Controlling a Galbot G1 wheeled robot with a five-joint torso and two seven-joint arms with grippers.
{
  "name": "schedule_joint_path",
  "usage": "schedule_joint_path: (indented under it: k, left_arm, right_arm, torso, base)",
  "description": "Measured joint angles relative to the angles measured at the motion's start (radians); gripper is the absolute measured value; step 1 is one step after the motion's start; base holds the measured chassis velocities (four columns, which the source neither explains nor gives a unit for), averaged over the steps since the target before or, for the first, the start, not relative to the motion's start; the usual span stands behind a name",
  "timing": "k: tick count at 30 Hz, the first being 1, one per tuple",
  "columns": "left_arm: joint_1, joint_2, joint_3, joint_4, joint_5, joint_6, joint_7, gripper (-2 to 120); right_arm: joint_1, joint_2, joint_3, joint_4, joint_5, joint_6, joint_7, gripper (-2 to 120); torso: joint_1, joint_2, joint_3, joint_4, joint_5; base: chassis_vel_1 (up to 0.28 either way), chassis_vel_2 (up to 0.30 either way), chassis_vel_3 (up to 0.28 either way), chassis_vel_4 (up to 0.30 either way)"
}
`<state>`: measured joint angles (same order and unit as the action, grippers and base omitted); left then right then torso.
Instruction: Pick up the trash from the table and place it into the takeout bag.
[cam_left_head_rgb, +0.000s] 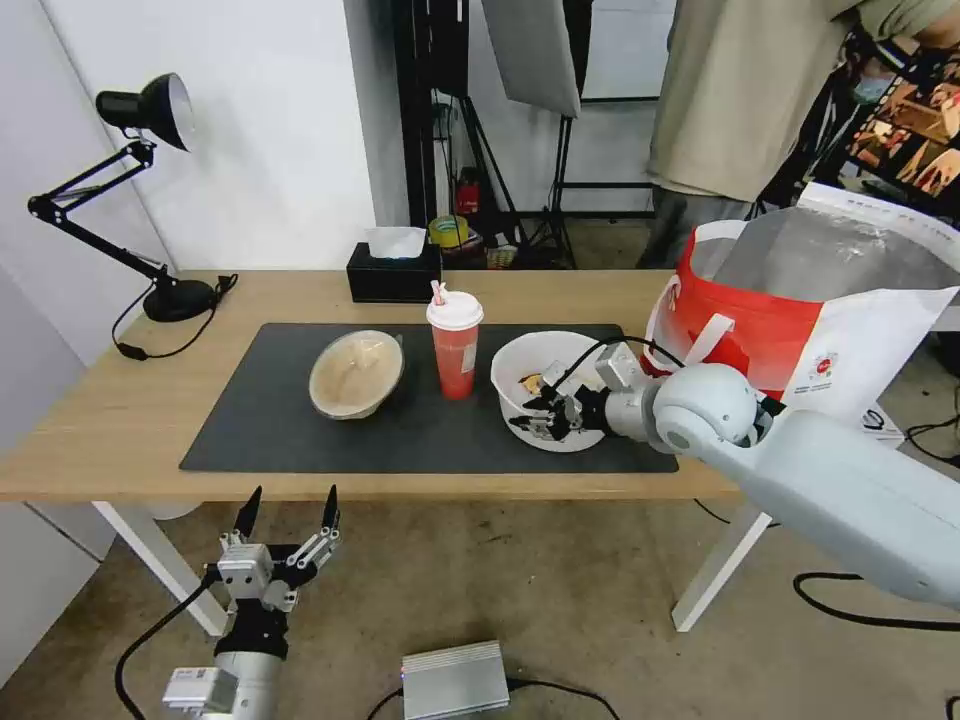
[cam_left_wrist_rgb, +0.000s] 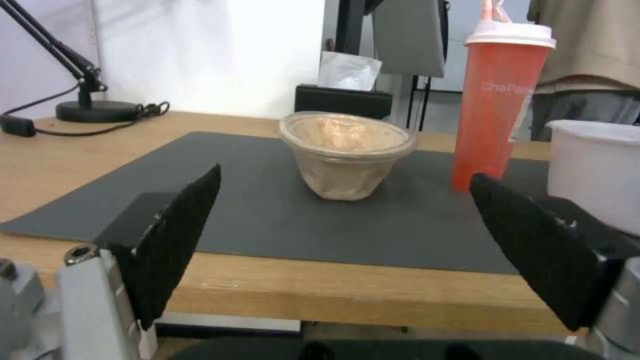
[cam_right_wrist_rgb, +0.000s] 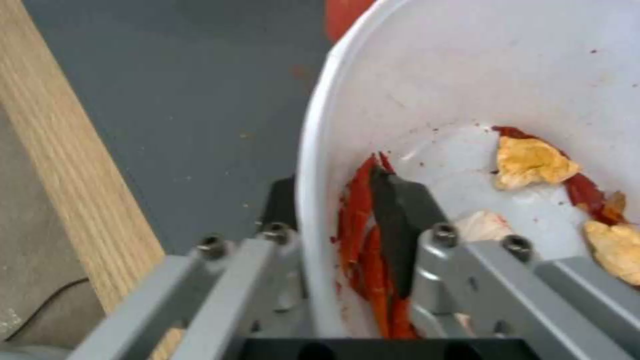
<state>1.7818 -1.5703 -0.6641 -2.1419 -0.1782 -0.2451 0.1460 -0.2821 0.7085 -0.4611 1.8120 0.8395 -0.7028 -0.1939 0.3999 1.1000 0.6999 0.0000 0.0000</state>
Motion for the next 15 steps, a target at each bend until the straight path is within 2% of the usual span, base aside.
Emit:
schedule_joint_path:
  k: [4,6,15]
  left_arm:
    - [0.000,-0.002,0.000,-0.002,0.000,-0.001,0.000,100]
    - [0.001,-0.003,-0.001,-0.004,0.000,-0.001,0.000,100]
    - [0.009,-0.008,0.001,-0.018,0.003,-0.001,0.001,100]
  right_arm:
    - [-0.002,-0.003,0.002,0.003,0.000,0.000,-0.001,4]
    - [-0.002,-0.006,0.004,0.004,0.000,0.000,-0.001,0]
    - [-0.018,-0.012,0.021,0.019,-0.002,0.000,0.001,0]
  torso:
    - [0.000,0.000,0.000,0.0000,0.0000]
    - [0.000,0.000,0.000,0.0000,0.0000]
    - [0.000,0.000,0.000,0.0000,0.0000]
  base:
    - [0.000,0.000,0.000,0.000]
    - [0.000,0.000,0.000,0.000]
    - [0.000,0.000,0.000,0.000]
